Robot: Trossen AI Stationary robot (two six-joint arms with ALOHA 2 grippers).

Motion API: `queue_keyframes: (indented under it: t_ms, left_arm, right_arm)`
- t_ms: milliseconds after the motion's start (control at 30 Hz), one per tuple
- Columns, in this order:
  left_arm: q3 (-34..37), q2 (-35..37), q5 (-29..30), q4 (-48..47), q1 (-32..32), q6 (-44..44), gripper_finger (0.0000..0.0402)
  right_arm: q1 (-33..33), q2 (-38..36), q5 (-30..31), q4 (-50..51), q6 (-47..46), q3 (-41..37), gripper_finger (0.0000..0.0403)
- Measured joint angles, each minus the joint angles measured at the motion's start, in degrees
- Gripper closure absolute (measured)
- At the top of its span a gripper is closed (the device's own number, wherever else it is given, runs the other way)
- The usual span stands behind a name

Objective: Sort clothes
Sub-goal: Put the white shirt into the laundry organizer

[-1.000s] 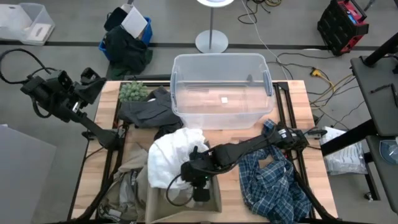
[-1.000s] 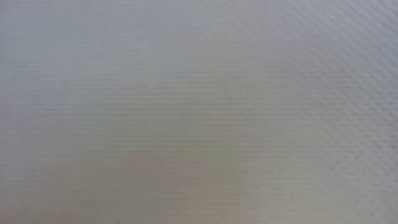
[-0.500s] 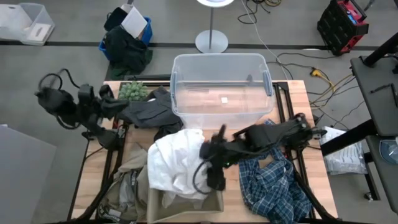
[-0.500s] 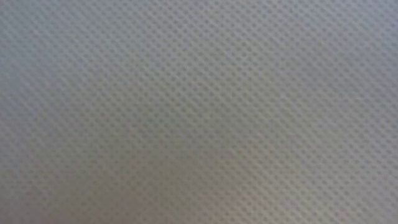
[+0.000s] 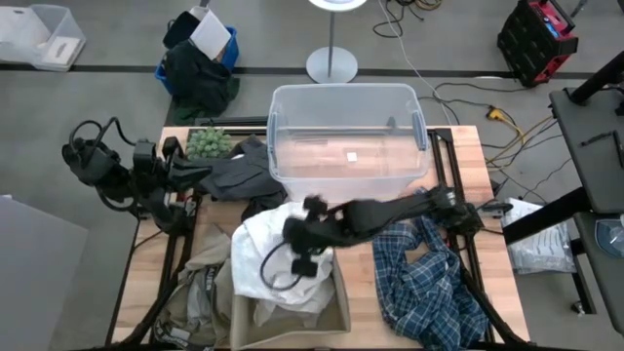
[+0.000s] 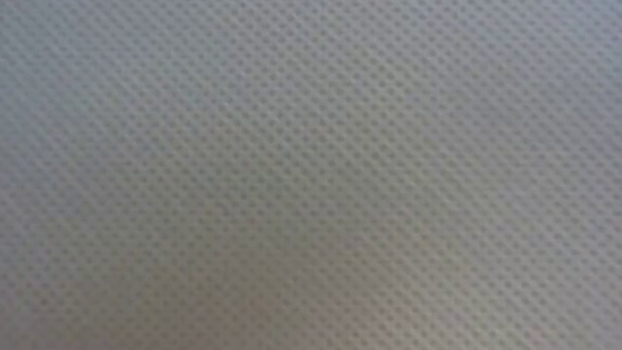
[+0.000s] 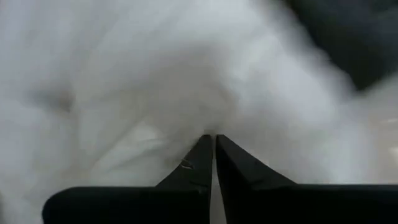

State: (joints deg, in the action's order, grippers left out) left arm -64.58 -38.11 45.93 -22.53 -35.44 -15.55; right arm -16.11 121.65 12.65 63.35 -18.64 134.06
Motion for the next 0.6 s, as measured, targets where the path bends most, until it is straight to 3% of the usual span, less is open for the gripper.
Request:
queue_keyframes:
  t_ms: [67, 267, 600]
  left_arm:
    - [0.0, 0.0, 0.0, -0.7, 0.0, 0.0, 0.0400]
    - [0.0, -0.1, 0.0, -1.2, 0.0, 0.0, 0.0400]
    - [0.0, -1.7, 0.0, -2.2, 0.0, 0.0, 0.0400]
  right_arm:
    - [-0.9, 2.2, -4.5, -1.3, 0.3, 0.4, 0.0393]
    - [-4.4, 3.5, -8.4, -4.0, 0.6, 0.9, 0.0394]
    - [-3.4, 12.1, -18.8, -1.8, 5.8, 0.1, 0.0394]
